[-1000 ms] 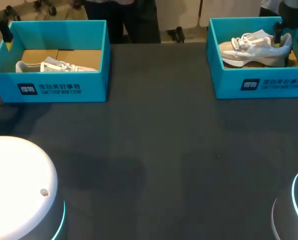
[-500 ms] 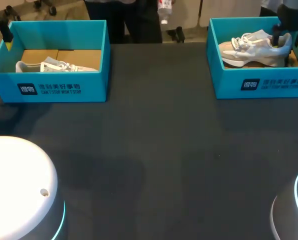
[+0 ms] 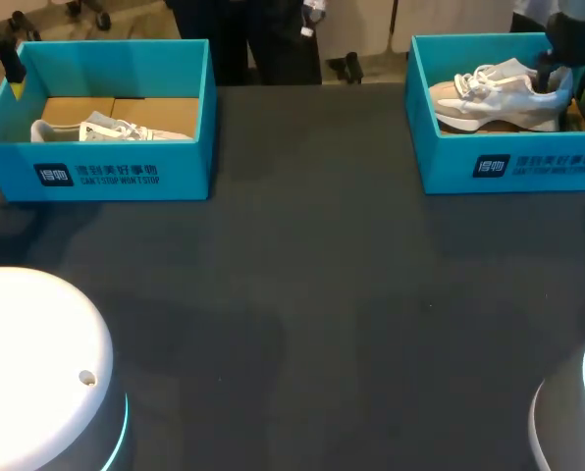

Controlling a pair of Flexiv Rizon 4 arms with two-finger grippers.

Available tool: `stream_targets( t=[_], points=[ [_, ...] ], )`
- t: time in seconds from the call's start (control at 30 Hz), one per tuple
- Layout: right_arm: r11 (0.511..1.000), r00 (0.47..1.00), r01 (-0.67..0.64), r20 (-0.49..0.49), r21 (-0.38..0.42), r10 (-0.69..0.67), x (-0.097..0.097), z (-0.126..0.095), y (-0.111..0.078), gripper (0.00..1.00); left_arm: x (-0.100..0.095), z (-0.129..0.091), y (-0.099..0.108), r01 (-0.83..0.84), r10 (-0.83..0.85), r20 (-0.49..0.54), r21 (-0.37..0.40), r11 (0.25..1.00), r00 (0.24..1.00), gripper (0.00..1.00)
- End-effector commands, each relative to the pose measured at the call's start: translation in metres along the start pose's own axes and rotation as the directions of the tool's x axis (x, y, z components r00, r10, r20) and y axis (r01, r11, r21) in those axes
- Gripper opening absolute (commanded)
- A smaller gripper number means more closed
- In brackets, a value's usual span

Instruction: Take the shoe out of the shoebox, open the shoe tongue, remove and reinsert the insole, then place the shoe into the shoebox

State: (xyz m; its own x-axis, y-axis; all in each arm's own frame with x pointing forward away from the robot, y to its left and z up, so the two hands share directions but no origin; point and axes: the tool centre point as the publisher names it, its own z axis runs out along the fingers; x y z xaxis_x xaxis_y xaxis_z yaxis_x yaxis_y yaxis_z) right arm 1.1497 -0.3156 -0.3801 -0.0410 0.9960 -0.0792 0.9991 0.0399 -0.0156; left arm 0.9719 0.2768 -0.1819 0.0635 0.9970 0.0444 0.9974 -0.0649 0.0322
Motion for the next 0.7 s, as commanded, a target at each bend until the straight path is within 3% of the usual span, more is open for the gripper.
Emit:
stream_targets(
  t=[0.03,0.13,0.23,0.3,0.37,0.43,0.47,0.7],
  points=[
    [0.995,1.0,-0.011,-0.011,0.097,0.012,-0.0046,0.0065,0.0084,0.82,0.0001,-0.0006,-0.0002,-0.001,0.001,-0.003,0.0,1.0,1.0,1.0],
    [0.995,1.0,-0.015,-0.009,0.099,0.016,-0.0046,0.0063,0.0075,0.82,0.0001,-0.0006,-0.0002,-0.001,0.001,-0.003,0.0,1.0,1.0,1.0],
    [0.995,1.0,-0.015,-0.012,0.099,0.016,-0.0032,0.0056,0.0073,0.71,0.0001,-0.0006,-0.0002,-0.001,0.001,-0.003,0.0,1.0,1.0,1.0],
    [0.995,1.0,-0.017,-0.015,0.099,0.018,-0.0025,0.0054,0.0077,0.49,0.0001,-0.0006,-0.0002,-0.001,0.001,-0.003,0.0,1.0,1.0,1.0],
    [0.995,1.0,-0.022,-0.015,0.096,0.023,-0.0019,0.0039,0.0082,0.35,0.0001,-0.0006,-0.0002,-0.001,0.001,-0.003,0.0,1.0,1.0,1.0],
    [0.995,1.0,-0.028,-0.011,0.091,0.029,-0.0017,0.002,0.0082,0.07,0.0001,-0.0006,-0.0002,-0.001,0.001,-0.003,0.0,1.0,1.0,1.0],
    [0.995,0.999,-0.031,-0.008,0.09,0.032,-0.0017,0.0014,0.008,0.0,0.0001,-0.0006,-0.0002,-0.001,0.001,-0.003,0.0,1.0,1.0,1.0],
    [0.995,0.998,-0.055,0.004,0.081,0.055,-0.003,-0.0023,0.0051,0.0,0.0001,-0.0006,-0.0002,-0.001,0.001,-0.003,0.0,1.0,1.0,1.0]
  ],
)
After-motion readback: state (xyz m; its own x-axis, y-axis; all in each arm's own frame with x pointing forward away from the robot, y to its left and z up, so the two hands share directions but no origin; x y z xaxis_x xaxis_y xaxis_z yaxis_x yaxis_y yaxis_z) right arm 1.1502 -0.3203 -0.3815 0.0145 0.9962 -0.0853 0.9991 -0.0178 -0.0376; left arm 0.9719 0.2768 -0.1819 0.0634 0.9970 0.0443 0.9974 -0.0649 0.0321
